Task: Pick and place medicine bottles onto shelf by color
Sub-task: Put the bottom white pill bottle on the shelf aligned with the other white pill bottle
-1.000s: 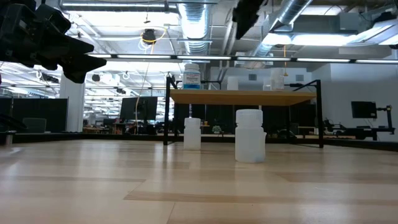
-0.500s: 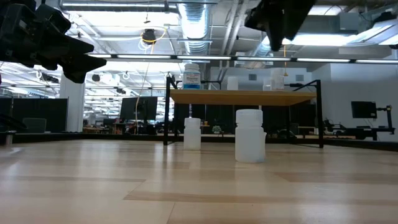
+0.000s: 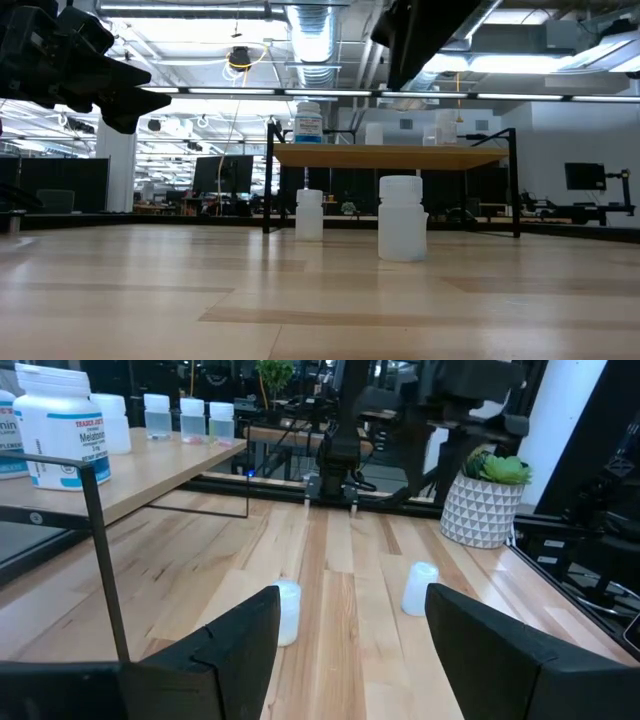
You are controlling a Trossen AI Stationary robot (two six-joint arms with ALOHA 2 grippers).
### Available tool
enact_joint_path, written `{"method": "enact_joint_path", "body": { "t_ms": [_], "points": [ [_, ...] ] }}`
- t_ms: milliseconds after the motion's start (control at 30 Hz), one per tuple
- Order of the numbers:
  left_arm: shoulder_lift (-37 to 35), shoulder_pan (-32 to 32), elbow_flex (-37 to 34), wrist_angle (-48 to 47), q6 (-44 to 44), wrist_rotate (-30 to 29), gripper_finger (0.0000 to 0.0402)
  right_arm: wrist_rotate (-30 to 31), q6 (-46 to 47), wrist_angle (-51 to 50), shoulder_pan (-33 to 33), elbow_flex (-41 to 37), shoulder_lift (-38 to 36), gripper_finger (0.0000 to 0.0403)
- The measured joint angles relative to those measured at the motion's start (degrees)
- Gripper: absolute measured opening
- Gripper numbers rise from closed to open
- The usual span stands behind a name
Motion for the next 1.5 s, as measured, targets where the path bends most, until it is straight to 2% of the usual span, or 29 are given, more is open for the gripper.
{"method": "enact_joint_path", "body": {
  "t_ms": [133,300,600,867,1233,1500],
  "points": [
    [0.00,0.00,0.00,0.00,0.01,0.00,0.0238,7.86,4.26,-0.26,1.81,-0.04,0.25,0.0154],
    [0.00,0.02,0.00,0.02,0.01,0.00,0.0238,12.43,5.91,0.58,4.61,-1.61,1.05,0.0152],
    [0.02,0.02,0.01,0.01,0.01,0.00,0.0238,13.01,10.43,6.32,7.28,-8.63,0.95,0.0160],
    [0.02,0.02,0.00,0.00,0.01,0.00,0.0238,13.86,13.66,8.10,7.91,-8.61,0.93,0.0177],
    [0.02,0.02,0.00,0.00,0.00,0.00,0.0238,13.63,15.94,9.72,7.89,-8.59,3.47,0.0241],
    [0.02,0.01,0.01,0.00,0.01,0.00,0.0238,11.66,15.69,10.51,7.79,-8.57,4.75,0.0245]
  ]
}}
